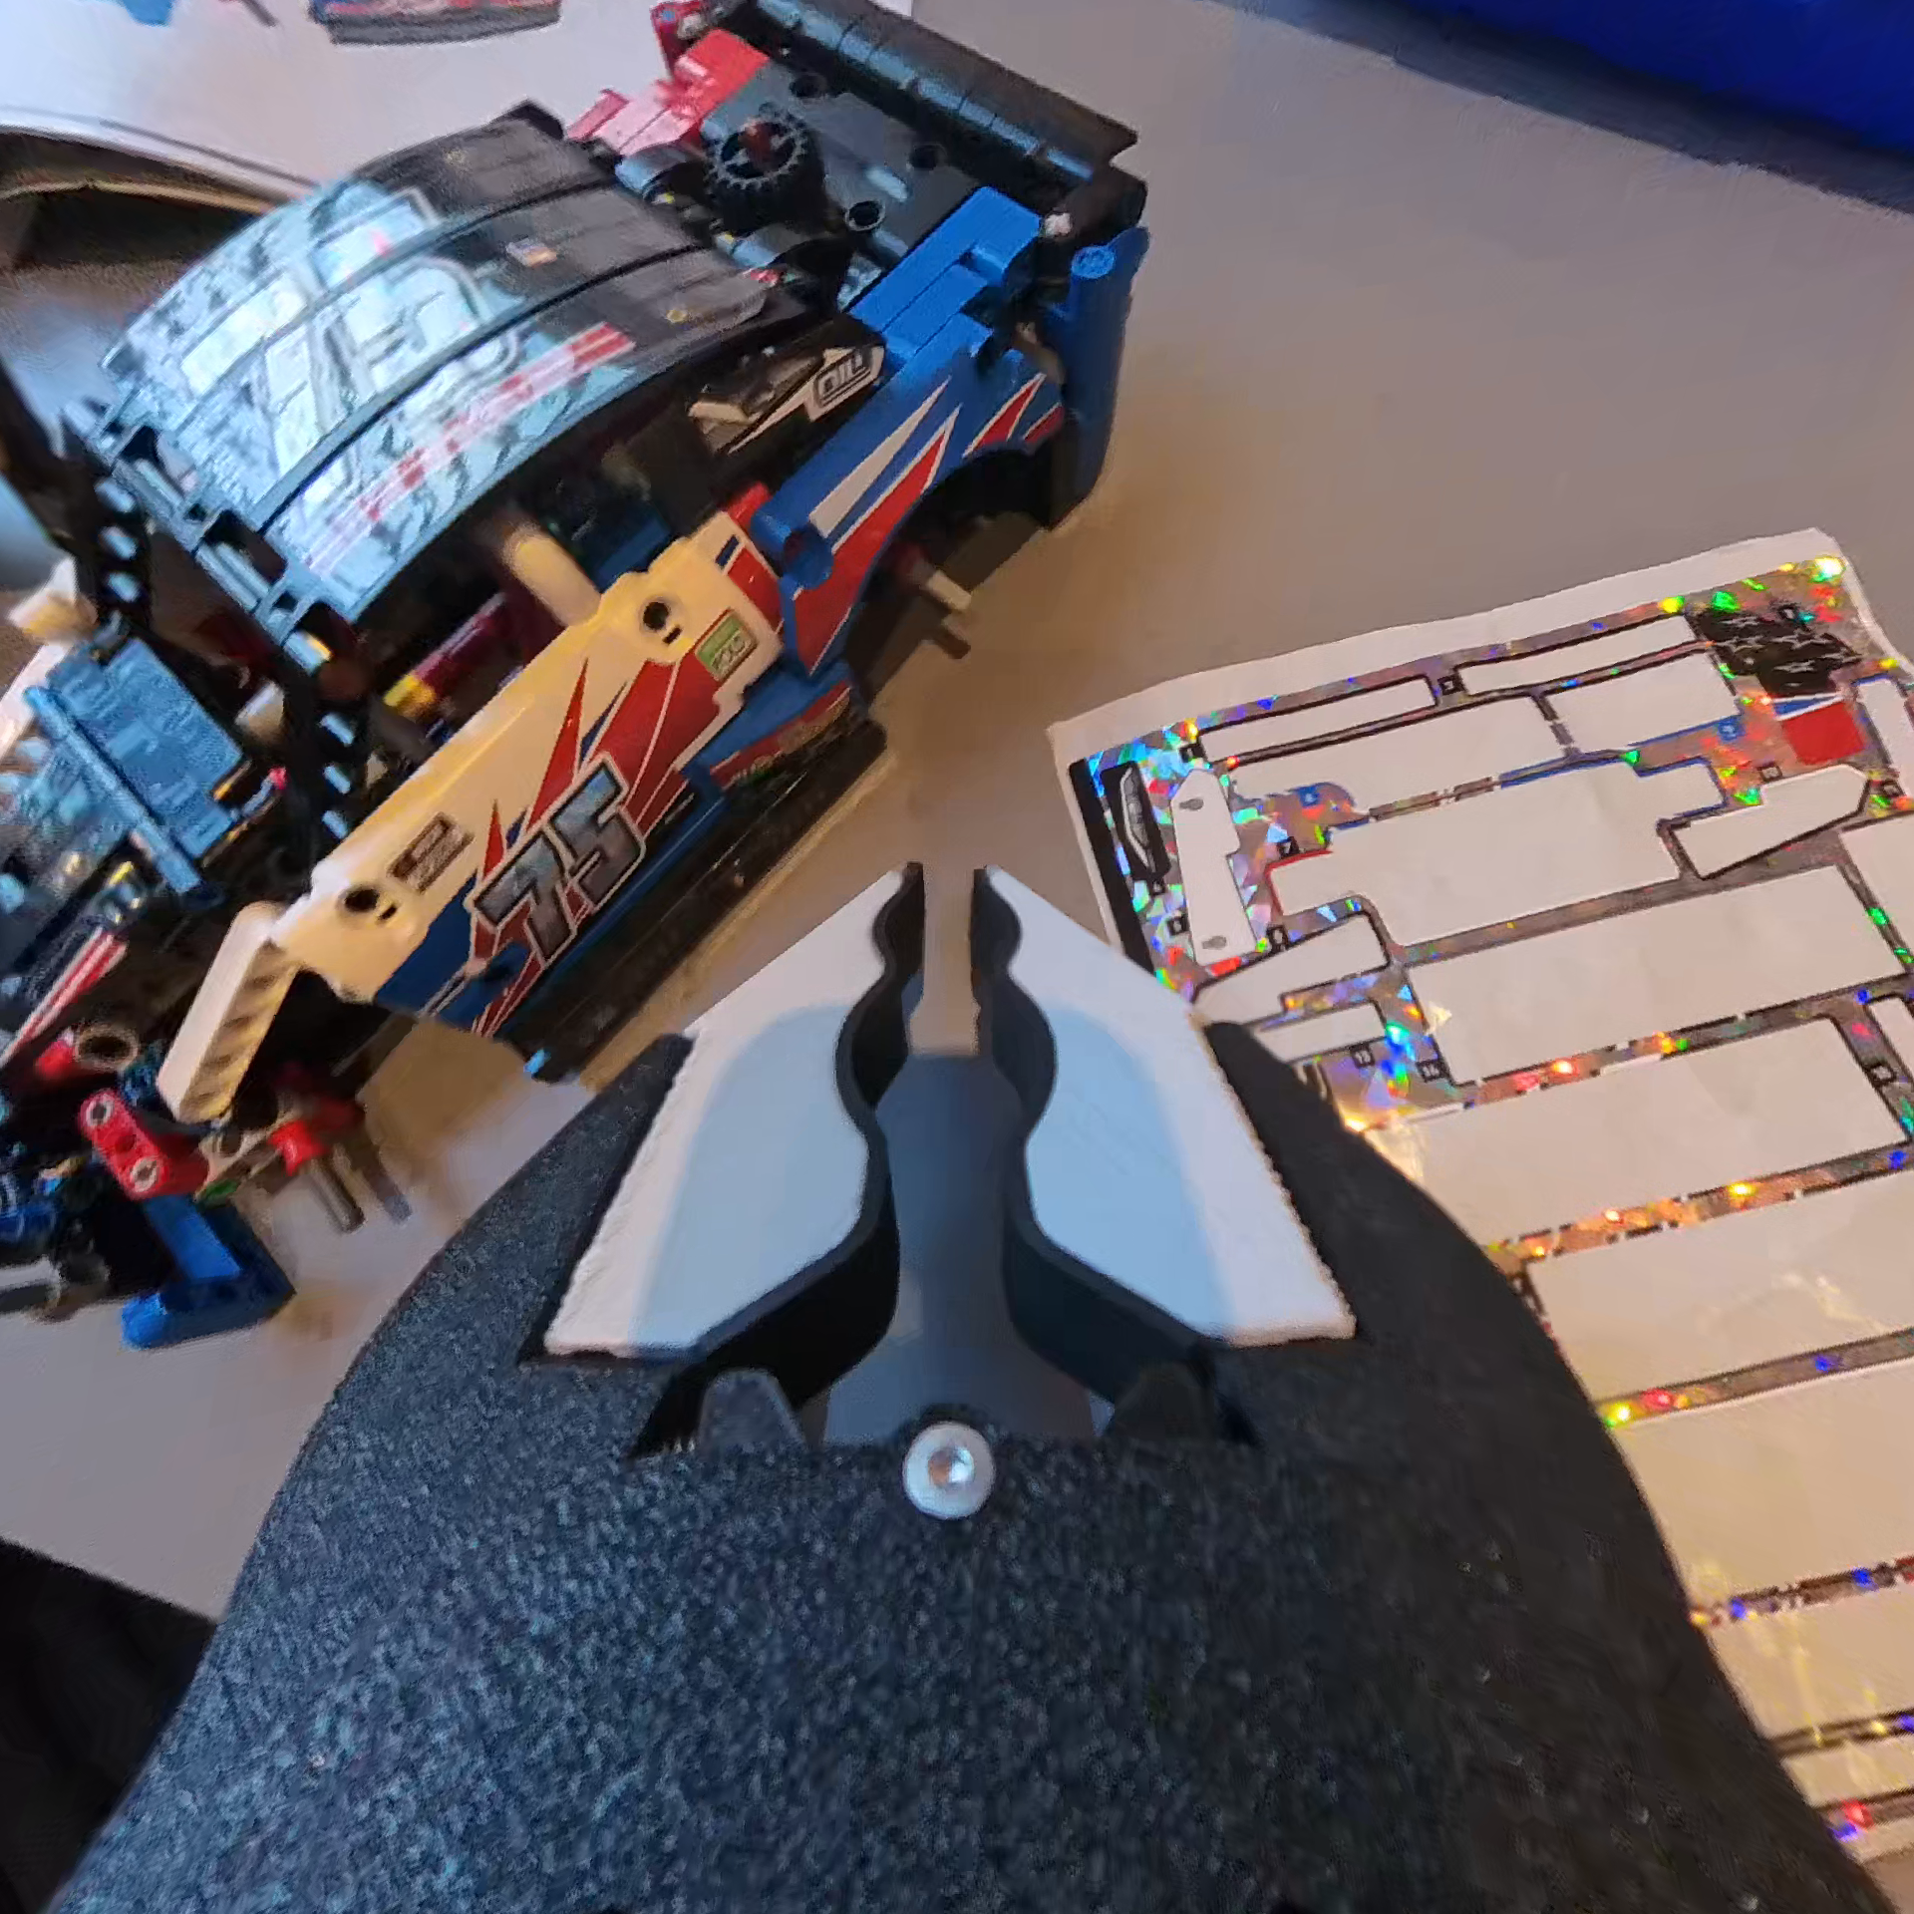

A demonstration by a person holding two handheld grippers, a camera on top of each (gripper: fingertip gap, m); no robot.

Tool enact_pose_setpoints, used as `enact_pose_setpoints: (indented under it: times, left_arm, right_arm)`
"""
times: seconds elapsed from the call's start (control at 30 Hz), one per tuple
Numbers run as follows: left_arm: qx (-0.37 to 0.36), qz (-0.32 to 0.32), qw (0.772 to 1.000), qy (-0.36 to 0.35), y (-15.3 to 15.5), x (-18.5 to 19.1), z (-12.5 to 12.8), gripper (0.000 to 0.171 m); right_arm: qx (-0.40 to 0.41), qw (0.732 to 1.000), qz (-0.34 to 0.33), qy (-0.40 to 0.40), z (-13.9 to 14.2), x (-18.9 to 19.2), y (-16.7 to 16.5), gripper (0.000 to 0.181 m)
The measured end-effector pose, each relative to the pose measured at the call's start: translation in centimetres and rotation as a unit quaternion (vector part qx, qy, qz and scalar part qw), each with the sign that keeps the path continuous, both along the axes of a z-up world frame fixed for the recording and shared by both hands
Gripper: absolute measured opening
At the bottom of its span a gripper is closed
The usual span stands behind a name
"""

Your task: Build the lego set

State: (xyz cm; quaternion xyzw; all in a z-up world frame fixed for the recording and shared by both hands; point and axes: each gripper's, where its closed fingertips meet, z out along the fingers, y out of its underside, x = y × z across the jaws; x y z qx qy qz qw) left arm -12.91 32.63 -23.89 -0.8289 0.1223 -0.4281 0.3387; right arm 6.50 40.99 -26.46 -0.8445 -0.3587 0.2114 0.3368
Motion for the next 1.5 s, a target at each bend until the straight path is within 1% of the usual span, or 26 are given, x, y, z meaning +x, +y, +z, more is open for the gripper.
enact_pose_setpoints:
  times: [0.07,0.17,0.27,0.3,0.33,0.4,0.47,0.57,0.7,0.87,0.97,1.1,1.13,1.2,1.27,1.3,1.33,1.37,1.43,1.47,1.5]
  left_arm:
    - [-0.004,0.021,0.999,0.03,1.7,-0.4,-0.6,0.002]
    - [-0.024,0.019,0.999,0.038,2.9,1.0,-1.1,0.002]
    - [-0.042,-0.005,0.998,0.049,2.9,3.2,-1.7,0.002]
    - [-0.052,-0.014,0.997,0.049,2.7,3.9,-1.7,0.0]
    - [-0.056,-0.015,0.997,0.053,2.6,4.2,-1.7,0.0]
    - [-0.059,-0.012,0.996,0.059,2.4,4.6,-1.6,0.0]
    - [-0.066,-0.01,0.997,0.044,2.0,5.1,-1.5,0.0]
    - [-0.071,-0.011,0.997,0.022,0.7,6.4,-1.4,0.0]
    - [-0.073,-0.005,0.997,-0.007,-1.7,7.8,-1.4,0.0]
    - [-0.068,0.002,0.998,-0.011,-5.3,8.1,-1.1,0.0]
    - [-0.073,0.01,0.997,-0.027,-7.6,7.2,-0.9,0.0]
    - [-0.071,0.042,0.996,-0.032,-10.0,4.8,-0.7,0.0]
    - [-0.067,0.053,0.996,-0.038,-10.6,4.2,-0.5,0.0]
    - [-0.055,0.075,0.993,-0.073,-11.7,3.3,0.4,0.0]
    - [-0.046,0.089,0.989,-0.111,-12.7,3.1,1.3,0.0]
    - [-0.039,0.09,0.985,-0.139,-13.2,3.3,2.0,0.0]
    - [-0.03,0.09,0.981,-0.171,-13.5,3.7,2.9,0.0]
    - [-0.02,0.092,0.976,-0.198,-13.8,3.9,3.8,0.0]
    - [-0.002,0.096,0.964,-0.246,-14.0,4.7,5.3,0.0]
    - [0.004,0.1,0.958,-0.269,-14.0,5.1,6.0,0.0]
    - [0.007,0.105,0.952,-0.287,-13.9,5.6,6.4,0.0]
  right_arm:
    - [0.0,1.0,-0.013,0.001,0.0,-0.4,0.4,0.01]
    - [-0.01,1.0,-0.011,0.007,-0.1,-1.3,0.4,0.01]
    - [-0.027,1.0,0.007,0.001,-0.9,-2.6,-0.4,0.008]
    - [-0.024,1.0,0.009,-0.002,-0.9,-2.8,-0.5,0.005]
    - [-0.02,1.0,0.012,-0.007,-0.9,-2.9,-0.6,0.0]
    - [-0.006,1.0,0.014,-0.02,-1.0,-2.7,-0.7,0.0]
    - [-0.003,1.0,0.018,-0.025,-1.0,-2.3,-0.8,0.0]
    - [0.0,0.999,0.036,-0.029,-1.0,-1.5,-1.3,0.0]
    - [0.011,0.996,0.085,-0.04,-1.0,-0.7,-2.3,0.0]
    - [0.022,0.991,0.121,-0.051,-1.0,-1.8,-3.7,0.0]
    - [0.029,0.988,0.143,-0.057,-0.9,-3.8,-4.5,0.0]
    - [0.032,0.983,0.174,-0.052,-0.9,-7.1,-5.6,0.0]
    - [0.039,0.983,0.17,-0.062,-0.9,-7.3,-5.3,0.002]
    - [0.053,0.984,0.151,-0.077,-0.7,-6.8,-4.6,0.007]
    - [0.065,0.986,0.131,-0.079,-0.1,-5.3,-4.2,0.011]
    - [0.075,0.987,0.116,-0.078,0.4,-4.3,-4.0,0.018]
    - [0.088,0.988,0.104,-0.07,1.3,-3.4,-4.2,0.023]
    - [0.103,0.988,0.102,-0.052,2.6,-2.9,-5.0,0.024]
    - [0.133,0.983,0.128,0.001,6.0,-3.2,-8.4,0.029]
    - [0.144,0.977,0.158,0.028,7.5,-4.0,-10.9,0.033]
    - [0.153,0.969,0.187,0.048,8.5,-4.8,-13.6,0.032]
